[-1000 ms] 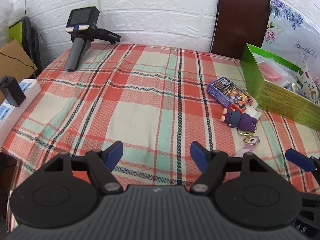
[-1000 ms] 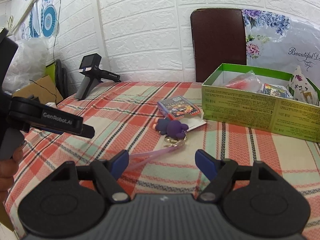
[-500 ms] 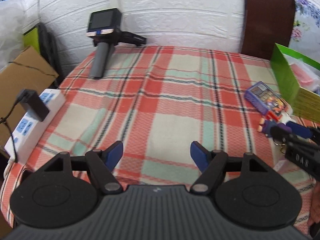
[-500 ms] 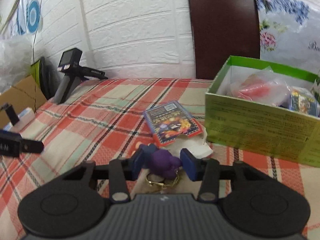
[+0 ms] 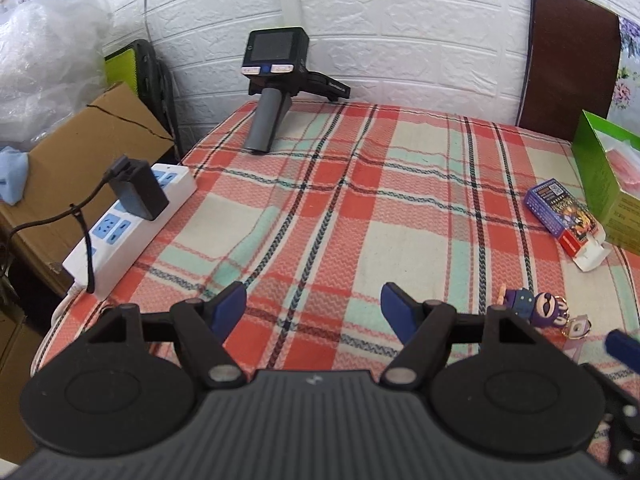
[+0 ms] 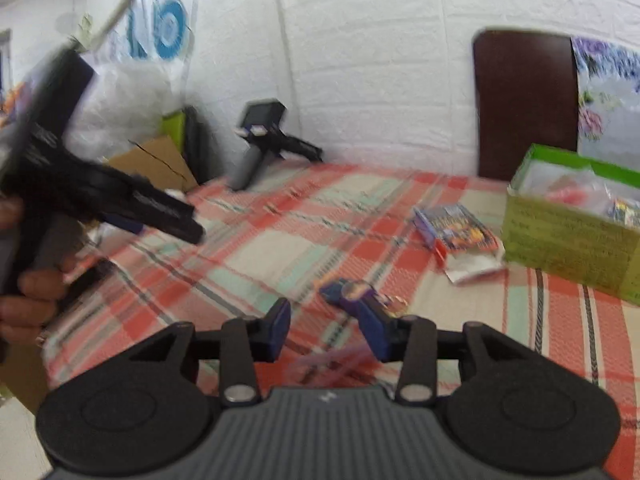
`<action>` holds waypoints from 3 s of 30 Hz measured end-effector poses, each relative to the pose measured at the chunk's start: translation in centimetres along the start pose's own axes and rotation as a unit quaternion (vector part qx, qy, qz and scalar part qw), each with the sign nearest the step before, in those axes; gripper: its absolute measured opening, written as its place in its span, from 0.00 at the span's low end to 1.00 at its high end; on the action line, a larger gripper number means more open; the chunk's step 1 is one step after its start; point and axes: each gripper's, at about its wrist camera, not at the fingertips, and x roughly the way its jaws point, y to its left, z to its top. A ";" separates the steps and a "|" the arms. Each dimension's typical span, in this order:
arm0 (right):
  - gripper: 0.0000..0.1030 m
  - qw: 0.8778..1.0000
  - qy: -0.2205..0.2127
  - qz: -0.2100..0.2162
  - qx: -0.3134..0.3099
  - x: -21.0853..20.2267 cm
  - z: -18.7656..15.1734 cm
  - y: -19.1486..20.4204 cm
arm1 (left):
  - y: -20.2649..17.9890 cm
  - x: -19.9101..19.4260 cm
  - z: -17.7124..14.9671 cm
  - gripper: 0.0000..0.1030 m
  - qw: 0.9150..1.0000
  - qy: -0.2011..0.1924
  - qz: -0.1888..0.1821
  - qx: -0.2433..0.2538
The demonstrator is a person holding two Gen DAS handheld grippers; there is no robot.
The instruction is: Organize objects
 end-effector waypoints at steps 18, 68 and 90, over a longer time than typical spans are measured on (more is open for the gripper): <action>0.46 0.968 -0.143 0.203 -0.023 -8.6 10.3 7.4 | 2.1 -2.5 -0.8 0.73 0.999 -0.015 0.009 -0.027; 0.71 0.994 0.059 -0.080 0.037 10.2 1.9 -12.3 | -15.9 13.8 8.6 0.68 0.929 0.046 -0.347 0.122; 0.62 0.990 -0.068 -0.126 -0.006 1.0 2.4 -8.5 | -15.6 1.5 8.1 0.56 0.912 -0.063 -0.396 0.087</action>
